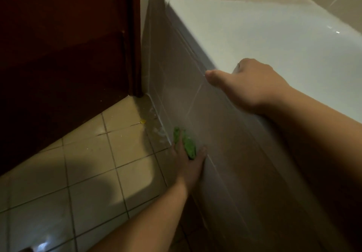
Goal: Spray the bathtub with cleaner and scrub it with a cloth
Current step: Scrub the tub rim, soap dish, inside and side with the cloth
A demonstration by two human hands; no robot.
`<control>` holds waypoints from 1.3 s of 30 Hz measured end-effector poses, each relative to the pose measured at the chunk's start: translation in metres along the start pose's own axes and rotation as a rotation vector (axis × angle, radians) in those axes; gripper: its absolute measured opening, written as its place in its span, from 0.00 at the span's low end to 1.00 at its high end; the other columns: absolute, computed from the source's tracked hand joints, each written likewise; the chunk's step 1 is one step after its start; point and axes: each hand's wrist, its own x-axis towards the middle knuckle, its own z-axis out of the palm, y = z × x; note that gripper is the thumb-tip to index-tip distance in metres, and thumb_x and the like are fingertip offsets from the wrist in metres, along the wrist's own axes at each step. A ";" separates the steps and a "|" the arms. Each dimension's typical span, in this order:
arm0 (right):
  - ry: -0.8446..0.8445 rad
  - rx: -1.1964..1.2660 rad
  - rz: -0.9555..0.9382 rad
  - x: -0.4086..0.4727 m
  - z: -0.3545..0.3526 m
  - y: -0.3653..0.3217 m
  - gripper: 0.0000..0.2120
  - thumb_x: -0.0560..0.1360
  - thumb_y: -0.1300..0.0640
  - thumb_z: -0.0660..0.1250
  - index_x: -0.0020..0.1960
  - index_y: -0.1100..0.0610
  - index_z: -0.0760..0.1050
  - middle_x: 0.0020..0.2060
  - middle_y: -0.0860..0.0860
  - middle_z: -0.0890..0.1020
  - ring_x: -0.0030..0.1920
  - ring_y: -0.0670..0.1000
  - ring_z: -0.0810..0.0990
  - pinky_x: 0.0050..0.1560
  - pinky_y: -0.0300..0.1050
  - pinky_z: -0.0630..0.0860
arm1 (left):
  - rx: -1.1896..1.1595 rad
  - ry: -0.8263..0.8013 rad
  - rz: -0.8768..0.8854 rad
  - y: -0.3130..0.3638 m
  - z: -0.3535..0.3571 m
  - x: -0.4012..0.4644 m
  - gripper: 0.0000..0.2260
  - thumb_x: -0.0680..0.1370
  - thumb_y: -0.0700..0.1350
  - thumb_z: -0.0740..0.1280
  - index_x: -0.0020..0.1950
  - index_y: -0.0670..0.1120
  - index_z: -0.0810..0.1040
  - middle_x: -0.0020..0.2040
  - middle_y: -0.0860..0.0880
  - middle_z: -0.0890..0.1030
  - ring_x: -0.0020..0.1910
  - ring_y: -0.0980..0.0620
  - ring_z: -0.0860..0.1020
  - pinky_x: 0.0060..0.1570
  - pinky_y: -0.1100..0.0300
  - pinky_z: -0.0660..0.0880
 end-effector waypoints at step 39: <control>-0.016 0.014 -0.021 -0.037 0.006 0.030 0.32 0.76 0.29 0.59 0.52 0.60 0.71 0.41 0.58 0.77 0.40 0.59 0.77 0.30 0.44 0.60 | 0.136 0.022 0.107 0.021 0.022 -0.083 0.39 0.68 0.72 0.63 0.77 0.71 0.52 0.82 0.49 0.55 0.78 0.53 0.60 0.77 0.56 0.58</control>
